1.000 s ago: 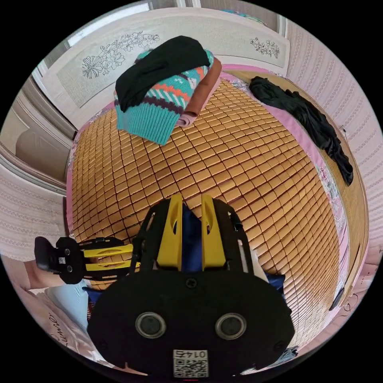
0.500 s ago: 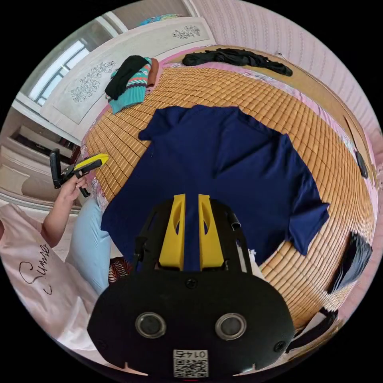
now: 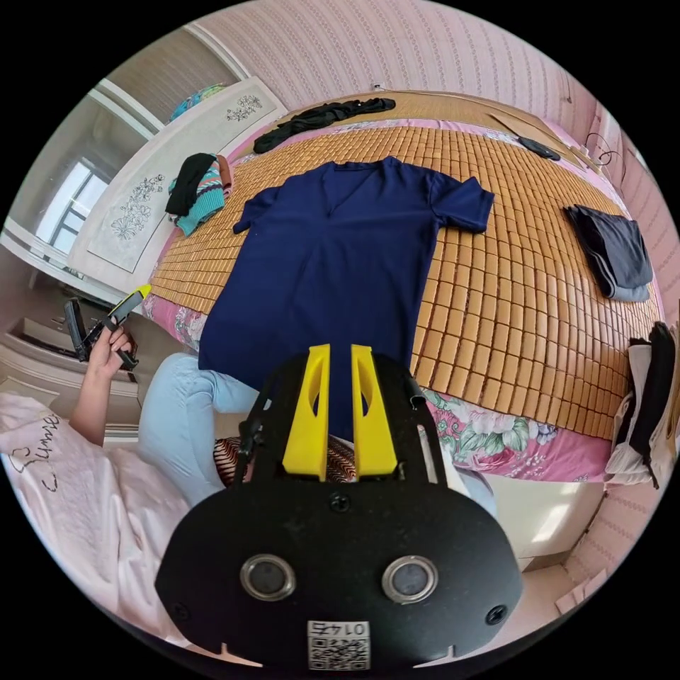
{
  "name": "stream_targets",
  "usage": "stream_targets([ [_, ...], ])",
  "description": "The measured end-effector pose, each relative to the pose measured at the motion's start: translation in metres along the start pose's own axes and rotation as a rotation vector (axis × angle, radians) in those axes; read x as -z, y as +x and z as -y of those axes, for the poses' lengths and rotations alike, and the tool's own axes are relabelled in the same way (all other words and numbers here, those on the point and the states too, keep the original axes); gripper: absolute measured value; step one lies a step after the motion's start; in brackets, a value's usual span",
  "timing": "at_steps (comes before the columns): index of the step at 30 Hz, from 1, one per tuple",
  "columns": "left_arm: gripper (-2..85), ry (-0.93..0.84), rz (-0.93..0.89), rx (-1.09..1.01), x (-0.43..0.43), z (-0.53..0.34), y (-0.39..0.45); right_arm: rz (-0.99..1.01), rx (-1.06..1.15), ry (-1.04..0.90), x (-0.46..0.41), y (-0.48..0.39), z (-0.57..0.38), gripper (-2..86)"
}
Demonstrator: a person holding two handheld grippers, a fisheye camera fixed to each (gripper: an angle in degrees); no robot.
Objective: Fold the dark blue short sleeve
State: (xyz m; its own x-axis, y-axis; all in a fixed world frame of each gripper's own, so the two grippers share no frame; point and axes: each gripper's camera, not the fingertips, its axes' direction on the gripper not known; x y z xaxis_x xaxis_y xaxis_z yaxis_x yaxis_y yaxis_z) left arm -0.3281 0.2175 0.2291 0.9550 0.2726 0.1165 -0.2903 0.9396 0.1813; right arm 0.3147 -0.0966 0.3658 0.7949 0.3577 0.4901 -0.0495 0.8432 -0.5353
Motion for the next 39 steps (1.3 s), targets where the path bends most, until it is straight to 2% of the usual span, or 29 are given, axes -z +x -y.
stream_targets([
  [3, 3.0, 0.046, -0.004, -0.043, 0.018, -0.011, 0.026, 0.014, 0.006, 0.031, 0.011, 0.0, -0.025, 10.5],
  [7, 0.2, 0.178, 0.124, -0.129, 0.046, -0.031, 0.062, 0.043, 0.015, 0.098, 0.028, 0.0, -0.053, 10.0],
  [9, -0.1, 0.215, 0.091, -0.102, 0.055, -0.036, 0.067, 0.047, 0.014, 0.12, 0.034, 0.0, -0.062, 9.7],
  [12, -0.1, 0.242, 0.061, -0.078, 0.065, -0.04, 0.072, 0.122, 0.022, 0.132, 0.037, 0.0, -0.072, 9.0],
  [15, -0.7, 0.268, 0.114, -0.086, 0.07, -0.045, 0.075, 0.23, 0.044, 0.087, 0.029, -0.001, -0.074, 8.1],
  [21, -0.7, 0.132, 0.099, -0.029, 0.037, -0.041, 0.054, 0.182, 0.112, 0.039, 0.023, -0.016, -0.056, 5.4],
  [24, 0.2, 0.078, 0.087, 0.008, 0.008, -0.028, 0.036, 0.183, 0.161, 0.033, 0.019, -0.026, -0.023, 3.6],
  [30, 5.3, -0.017, 0.022, 0.121, -0.074, 0.022, -0.011, 0.043, 0.347, -0.012, -0.01, -0.079, 0.095, 2.2],
  [32, 5.6, -0.021, 0.007, 0.134, -0.097, 0.043, -0.021, 0.024, 0.455, -0.063, -0.034, -0.111, 0.152, 4.1],
  [36, 6.7, -0.027, 0.066, 0.174, -0.147, 0.093, -0.039, 0.02, 0.553, -0.129, -0.074, -0.159, 0.232, 9.3],
  [39, 7.3, -0.064, 0.034, 0.186, -0.182, 0.128, -0.048, 0.01, 0.622, -0.171, -0.112, -0.191, 0.289, 12.1],
])
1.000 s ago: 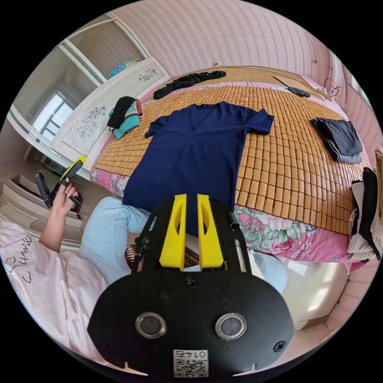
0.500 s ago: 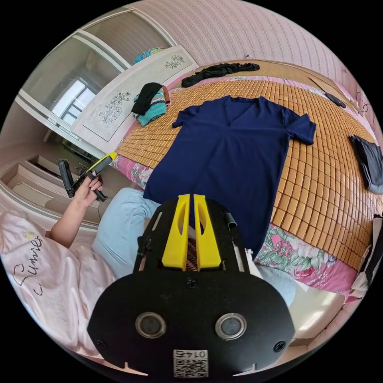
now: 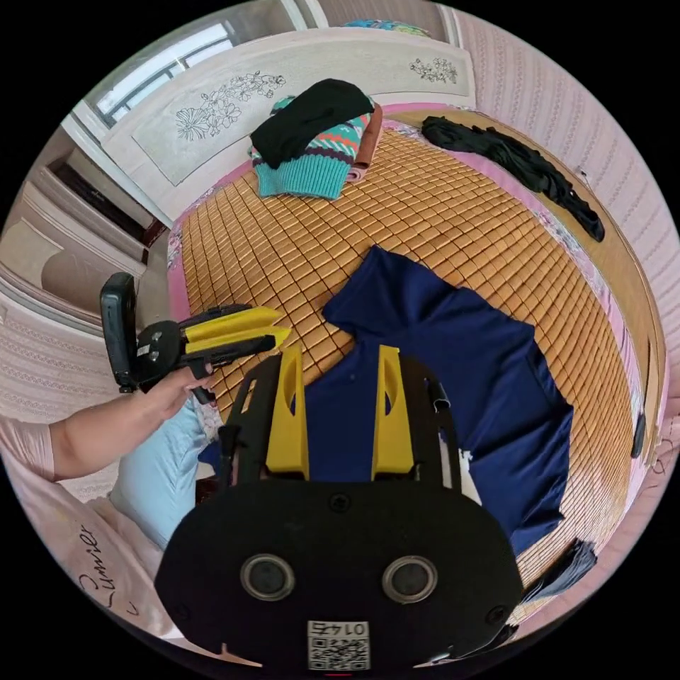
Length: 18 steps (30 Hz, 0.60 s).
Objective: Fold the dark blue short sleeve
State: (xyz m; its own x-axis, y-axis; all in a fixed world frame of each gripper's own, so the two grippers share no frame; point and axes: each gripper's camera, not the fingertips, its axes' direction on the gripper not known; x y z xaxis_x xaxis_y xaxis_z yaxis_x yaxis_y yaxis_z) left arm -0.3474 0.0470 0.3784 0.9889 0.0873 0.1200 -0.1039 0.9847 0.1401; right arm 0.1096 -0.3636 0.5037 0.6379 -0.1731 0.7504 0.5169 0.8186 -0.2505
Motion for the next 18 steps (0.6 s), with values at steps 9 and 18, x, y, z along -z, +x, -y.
stream_targets([
  [9, 7.8, -0.145, 0.008, -0.01, -0.068, 0.057, 0.011, -0.057, -0.057, -0.041, -0.072, 0.039, 0.106, 9.9],
  [18, 2.3, -0.088, 0.049, -0.145, -0.073, 0.077, 0.048, 0.059, -0.144, 0.104, -0.043, 0.094, 0.077, 1.9],
])
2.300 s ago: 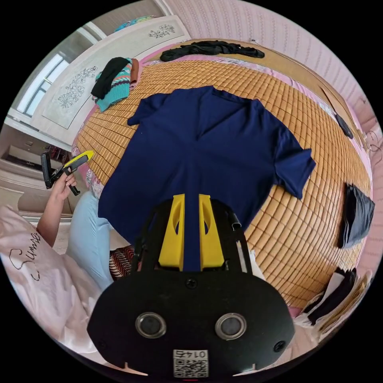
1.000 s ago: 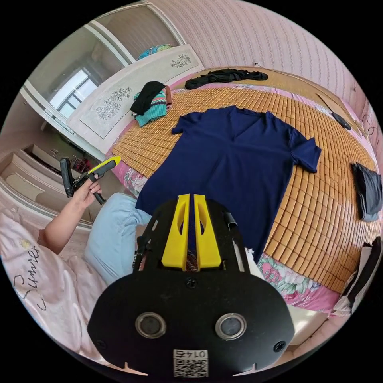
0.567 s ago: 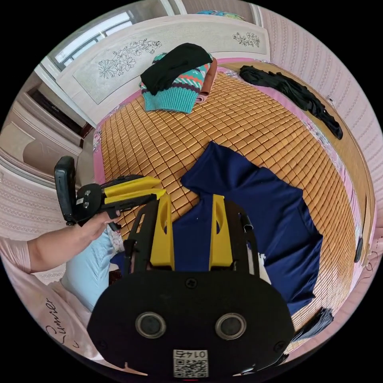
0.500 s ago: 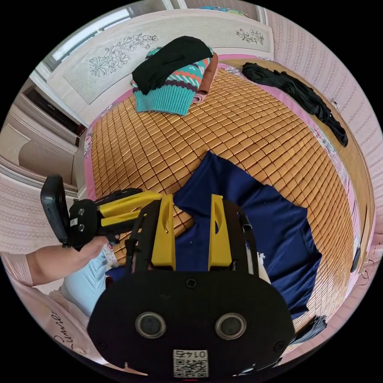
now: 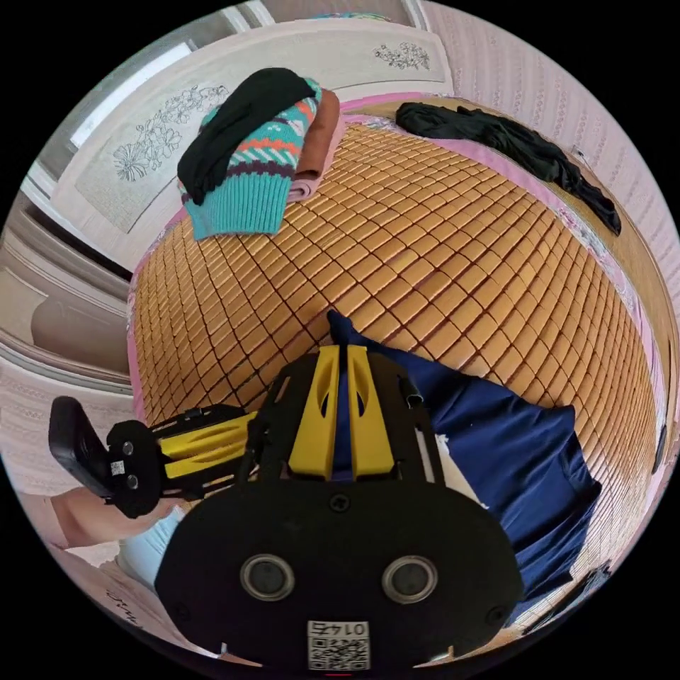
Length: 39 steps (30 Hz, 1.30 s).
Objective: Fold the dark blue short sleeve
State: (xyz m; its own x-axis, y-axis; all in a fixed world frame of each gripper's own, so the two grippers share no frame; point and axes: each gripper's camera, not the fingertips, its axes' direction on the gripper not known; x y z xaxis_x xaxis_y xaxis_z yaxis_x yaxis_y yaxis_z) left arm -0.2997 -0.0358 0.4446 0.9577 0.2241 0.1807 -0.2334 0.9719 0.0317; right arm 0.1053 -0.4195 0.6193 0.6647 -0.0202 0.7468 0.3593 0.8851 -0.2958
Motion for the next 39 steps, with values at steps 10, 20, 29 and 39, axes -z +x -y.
stream_targets([
  [10, 5.3, 0.199, -0.057, -0.436, 0.035, -0.014, 0.096, 0.087, -0.284, 0.138, 0.081, 0.113, -0.161, 7.1],
  [20, 5.6, 0.013, -0.091, -0.434, -0.004, 0.038, 0.128, -0.03, -0.256, 0.136, 0.113, 0.132, -0.158, 7.4],
  [29, 1.3, 0.073, -0.183, -0.56, -0.004, 0.083, 0.191, -0.245, -0.634, 0.268, 0.183, 0.187, -0.318, 7.8],
  [39, 0.3, -0.006, -0.315, -0.779, -0.052, 0.186, 0.356, -0.194, -0.806, 0.332, 0.213, 0.236, -0.402, 10.9],
])
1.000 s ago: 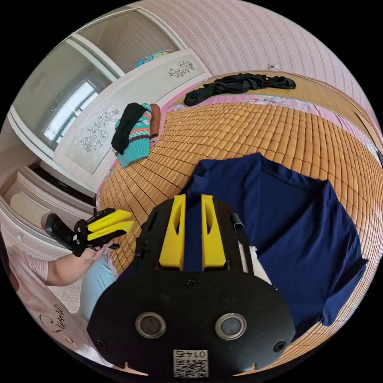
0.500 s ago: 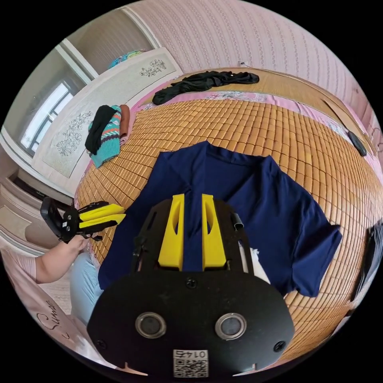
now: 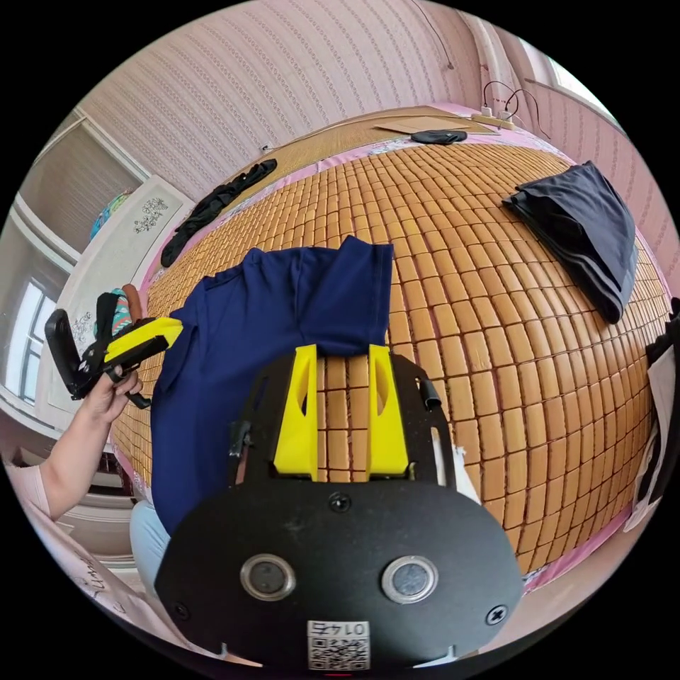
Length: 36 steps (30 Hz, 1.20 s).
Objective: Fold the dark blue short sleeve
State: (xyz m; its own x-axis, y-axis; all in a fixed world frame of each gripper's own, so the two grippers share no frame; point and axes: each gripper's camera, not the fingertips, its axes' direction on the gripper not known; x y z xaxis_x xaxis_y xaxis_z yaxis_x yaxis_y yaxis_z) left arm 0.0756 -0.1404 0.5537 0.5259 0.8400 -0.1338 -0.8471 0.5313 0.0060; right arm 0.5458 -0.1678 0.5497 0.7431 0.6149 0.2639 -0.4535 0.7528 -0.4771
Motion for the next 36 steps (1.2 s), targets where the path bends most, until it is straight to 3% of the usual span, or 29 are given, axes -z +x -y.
stream_targets([
  [4, 1.9, -0.007, -0.055, -0.017, -0.046, 0.079, 0.013, -0.084, -0.007, 0.018, 0.005, 0.015, 0.004, 11.2],
  [10, 5.1, -0.128, -0.045, -0.023, -0.121, 0.168, 0.04, 0.028, -0.054, 0.01, 0.008, 0.048, 0.006, 7.0],
  [17, 4.1, -0.254, 0.001, -0.093, -0.181, 0.198, 0.062, 0.136, -0.064, 0.021, 0.023, 0.083, 0.001, 3.0],
  [21, 0.1, -0.244, -0.005, -0.168, -0.177, 0.199, 0.061, 0.16, -0.053, 0.023, 0.031, 0.092, 0.0, 1.7],
  [27, -0.9, -0.01, -0.151, 0.013, -0.096, 0.167, 0.014, 0.21, 0.032, 0.124, 0.06, 0.091, -0.002, 1.1],
  [31, -0.5, 0.128, -0.011, 0.083, -0.031, 0.093, -0.002, 0.322, 0.228, 0.126, 0.079, 0.069, -0.009, 1.2],
  [34, 0.8, 0.091, 0.074, 0.186, -0.019, 0.037, -0.018, 0.414, 0.357, 0.026, 0.073, 0.051, -0.019, 2.0],
  [36, 2.0, 0.066, 0.114, 0.24, -0.013, 0.009, -0.028, 0.352, 0.363, -0.01, 0.071, 0.048, -0.025, 3.1],
])
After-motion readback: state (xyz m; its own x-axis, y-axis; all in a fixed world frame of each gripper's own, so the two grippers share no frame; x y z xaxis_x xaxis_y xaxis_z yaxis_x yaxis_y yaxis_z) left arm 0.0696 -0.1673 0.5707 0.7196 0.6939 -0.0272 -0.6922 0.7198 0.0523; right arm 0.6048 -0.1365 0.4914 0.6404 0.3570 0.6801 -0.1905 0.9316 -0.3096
